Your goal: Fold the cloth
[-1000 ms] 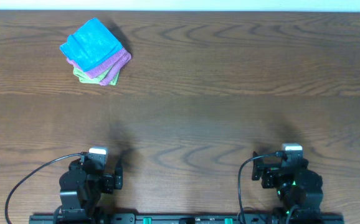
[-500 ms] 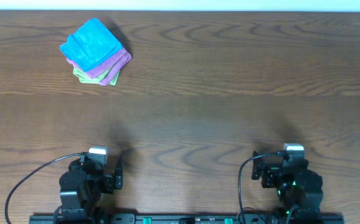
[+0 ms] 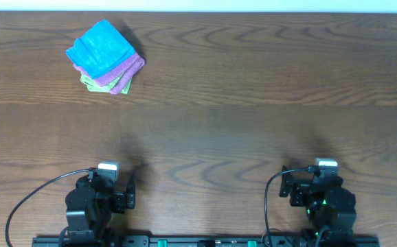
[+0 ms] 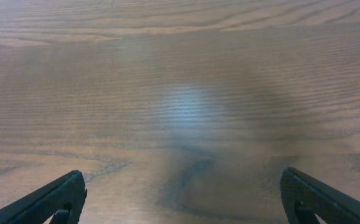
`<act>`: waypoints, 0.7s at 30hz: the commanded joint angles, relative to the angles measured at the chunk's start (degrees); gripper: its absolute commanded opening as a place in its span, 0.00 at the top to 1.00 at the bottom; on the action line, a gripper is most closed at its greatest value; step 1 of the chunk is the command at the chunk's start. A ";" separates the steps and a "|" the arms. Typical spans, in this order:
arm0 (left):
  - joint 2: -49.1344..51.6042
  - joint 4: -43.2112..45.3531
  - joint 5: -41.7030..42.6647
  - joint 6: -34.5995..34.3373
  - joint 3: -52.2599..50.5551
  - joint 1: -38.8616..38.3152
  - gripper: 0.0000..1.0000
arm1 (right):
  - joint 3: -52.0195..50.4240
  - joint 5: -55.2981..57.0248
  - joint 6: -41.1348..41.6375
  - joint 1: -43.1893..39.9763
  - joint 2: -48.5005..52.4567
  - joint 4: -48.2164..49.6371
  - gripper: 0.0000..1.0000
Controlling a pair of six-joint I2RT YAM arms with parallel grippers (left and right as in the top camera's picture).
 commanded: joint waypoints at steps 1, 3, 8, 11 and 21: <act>-0.42 -0.61 -0.87 -0.52 -1.20 -0.24 0.05 | -0.68 0.63 0.57 0.48 -0.55 -0.26 0.01; -0.42 -0.61 -0.87 -0.52 -1.20 -0.24 0.05 | -0.68 -0.90 0.81 0.48 -0.55 -0.24 0.01; -0.42 -0.61 -0.87 -0.52 -1.20 -0.24 0.05 | -0.68 -2.51 4.81 0.48 -0.55 -0.26 0.01; -0.42 -0.61 -0.87 -0.52 -1.20 -0.24 0.05 | -0.68 -2.47 5.49 0.48 -0.55 -0.22 0.01; -0.42 -0.61 -0.87 -0.52 -1.20 -0.24 0.05 | -0.68 -2.45 5.49 0.48 -0.55 -0.20 0.01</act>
